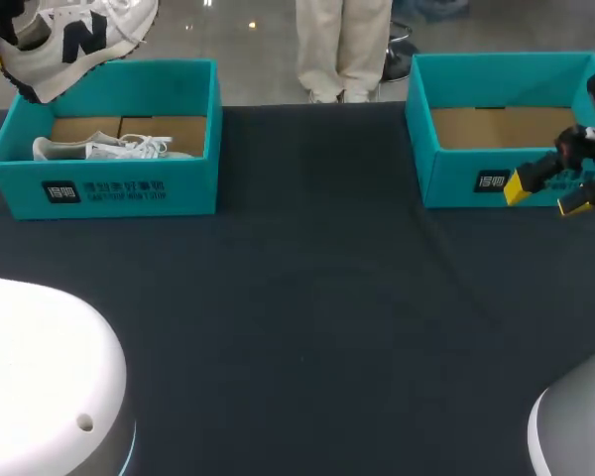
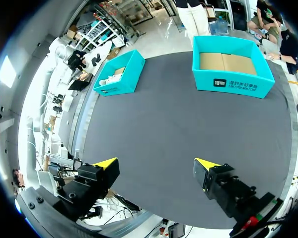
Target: Take the shoe out of the shoebox, open the shoe tongue, remove and reinsert the insole, then place the shoe into the shoebox
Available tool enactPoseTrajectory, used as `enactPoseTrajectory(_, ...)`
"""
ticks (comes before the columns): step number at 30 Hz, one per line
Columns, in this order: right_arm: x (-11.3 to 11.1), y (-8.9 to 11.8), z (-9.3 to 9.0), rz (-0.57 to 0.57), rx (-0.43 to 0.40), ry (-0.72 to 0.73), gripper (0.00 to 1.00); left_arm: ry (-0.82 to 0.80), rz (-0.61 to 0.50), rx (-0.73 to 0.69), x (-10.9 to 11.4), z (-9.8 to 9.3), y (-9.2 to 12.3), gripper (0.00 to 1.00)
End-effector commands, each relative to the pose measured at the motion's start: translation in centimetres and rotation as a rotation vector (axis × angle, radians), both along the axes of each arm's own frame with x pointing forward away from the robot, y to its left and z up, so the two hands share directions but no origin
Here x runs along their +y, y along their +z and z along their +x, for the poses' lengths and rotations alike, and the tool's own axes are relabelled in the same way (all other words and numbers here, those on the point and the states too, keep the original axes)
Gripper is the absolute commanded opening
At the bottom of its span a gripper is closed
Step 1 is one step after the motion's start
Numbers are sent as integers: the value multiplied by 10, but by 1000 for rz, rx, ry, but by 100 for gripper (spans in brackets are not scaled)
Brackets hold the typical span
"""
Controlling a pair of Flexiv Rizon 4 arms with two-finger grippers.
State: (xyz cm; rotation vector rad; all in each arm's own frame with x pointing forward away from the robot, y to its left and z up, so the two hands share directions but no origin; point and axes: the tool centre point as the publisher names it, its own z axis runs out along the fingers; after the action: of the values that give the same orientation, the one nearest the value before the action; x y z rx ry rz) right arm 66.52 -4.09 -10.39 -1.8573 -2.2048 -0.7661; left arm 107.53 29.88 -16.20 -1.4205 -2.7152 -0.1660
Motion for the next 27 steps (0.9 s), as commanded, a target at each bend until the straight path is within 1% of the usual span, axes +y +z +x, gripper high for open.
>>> enactPoseTrajectory(1,1,0,3,-2,5,1,100,-462,63,14,10,0,1,0)
enactPoseTrajectory(2,1,0,3,-2,5,1,100,-466,84,8,12,2,0,0)
enactPoseTrajectory(25,1,0,3,-2,5,1,100,-466,84,8,12,2,0,0)
enactPoseTrajectory(27,1,0,3,-2,5,1,100,-496,108,-2,10,7,-1,0)
